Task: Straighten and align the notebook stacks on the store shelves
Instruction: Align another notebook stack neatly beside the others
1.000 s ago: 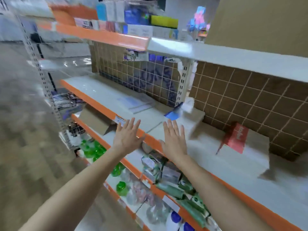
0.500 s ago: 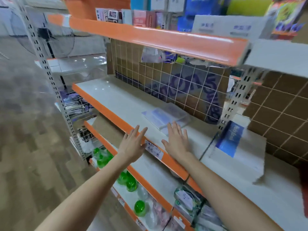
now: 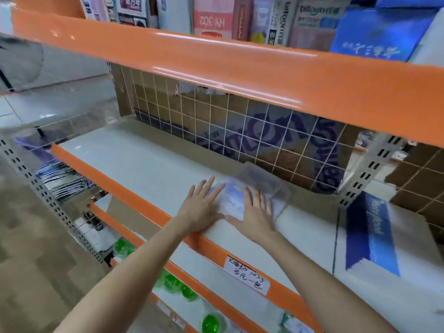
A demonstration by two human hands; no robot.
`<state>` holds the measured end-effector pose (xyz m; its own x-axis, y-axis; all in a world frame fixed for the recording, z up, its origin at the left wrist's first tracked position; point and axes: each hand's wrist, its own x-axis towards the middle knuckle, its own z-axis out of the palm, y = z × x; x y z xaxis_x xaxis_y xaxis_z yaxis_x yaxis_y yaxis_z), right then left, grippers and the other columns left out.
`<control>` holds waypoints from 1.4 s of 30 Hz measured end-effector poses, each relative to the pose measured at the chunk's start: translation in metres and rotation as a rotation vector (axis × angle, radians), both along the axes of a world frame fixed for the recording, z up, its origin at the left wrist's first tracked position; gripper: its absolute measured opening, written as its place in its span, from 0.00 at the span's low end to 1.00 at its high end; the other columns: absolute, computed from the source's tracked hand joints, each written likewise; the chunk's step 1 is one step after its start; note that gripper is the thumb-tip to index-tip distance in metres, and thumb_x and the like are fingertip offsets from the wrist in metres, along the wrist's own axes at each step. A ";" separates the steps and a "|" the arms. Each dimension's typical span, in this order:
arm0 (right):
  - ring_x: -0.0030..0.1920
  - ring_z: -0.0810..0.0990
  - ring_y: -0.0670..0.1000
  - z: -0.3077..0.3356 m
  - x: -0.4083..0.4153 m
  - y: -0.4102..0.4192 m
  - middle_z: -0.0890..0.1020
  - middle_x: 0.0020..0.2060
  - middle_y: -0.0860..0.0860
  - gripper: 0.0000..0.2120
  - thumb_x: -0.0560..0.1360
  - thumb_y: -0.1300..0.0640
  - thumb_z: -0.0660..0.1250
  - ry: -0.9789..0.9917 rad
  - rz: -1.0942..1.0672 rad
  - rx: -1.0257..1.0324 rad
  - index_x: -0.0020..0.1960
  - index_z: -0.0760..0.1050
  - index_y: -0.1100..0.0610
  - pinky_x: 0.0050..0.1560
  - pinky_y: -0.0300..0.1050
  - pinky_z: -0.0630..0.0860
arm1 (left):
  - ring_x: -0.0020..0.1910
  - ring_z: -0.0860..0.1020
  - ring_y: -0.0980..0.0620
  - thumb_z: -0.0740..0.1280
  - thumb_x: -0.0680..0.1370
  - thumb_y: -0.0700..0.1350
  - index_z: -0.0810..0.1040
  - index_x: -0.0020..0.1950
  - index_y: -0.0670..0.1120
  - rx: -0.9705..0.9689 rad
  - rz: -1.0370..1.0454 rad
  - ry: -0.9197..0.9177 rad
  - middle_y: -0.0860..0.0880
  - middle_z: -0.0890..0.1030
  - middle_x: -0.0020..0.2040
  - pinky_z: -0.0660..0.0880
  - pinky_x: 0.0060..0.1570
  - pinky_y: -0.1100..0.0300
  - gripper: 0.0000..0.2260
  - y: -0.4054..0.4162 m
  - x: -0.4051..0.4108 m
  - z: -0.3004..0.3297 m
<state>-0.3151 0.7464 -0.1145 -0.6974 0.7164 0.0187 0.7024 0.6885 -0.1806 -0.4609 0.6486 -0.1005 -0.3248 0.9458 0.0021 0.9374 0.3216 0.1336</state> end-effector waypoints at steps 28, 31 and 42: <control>0.76 0.46 0.58 0.043 0.002 -0.081 0.48 0.76 0.62 0.34 0.81 0.47 0.55 -0.418 -0.133 -0.086 0.77 0.44 0.62 0.75 0.51 0.47 | 0.75 0.51 0.47 0.51 0.80 0.58 0.48 0.78 0.49 -0.011 -0.843 0.353 0.45 0.51 0.77 0.47 0.73 0.51 0.29 0.010 -0.045 -0.002; 0.75 0.50 0.60 0.046 -0.002 -0.080 0.50 0.75 0.63 0.31 0.79 0.60 0.57 -0.474 -0.132 -0.050 0.76 0.45 0.65 0.73 0.52 0.53 | 0.75 0.51 0.48 0.54 0.79 0.53 0.48 0.78 0.49 -0.019 -0.801 0.318 0.46 0.51 0.77 0.47 0.73 0.52 0.29 0.009 -0.041 -0.003; 0.75 0.48 0.65 0.024 -0.037 -0.099 0.48 0.74 0.69 0.34 0.76 0.69 0.58 -0.386 -0.409 0.042 0.75 0.41 0.69 0.74 0.59 0.47 | 0.74 0.59 0.47 0.58 0.79 0.38 0.60 0.75 0.45 0.203 -0.686 0.088 0.44 0.60 0.75 0.57 0.70 0.53 0.24 0.004 -0.028 -0.006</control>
<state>-0.3526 0.6477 -0.0903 -0.3247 0.9341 -0.1487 0.9233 0.3471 0.1644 -0.4892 0.6523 -0.1066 0.3521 0.9148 0.1981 0.9293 -0.3669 0.0425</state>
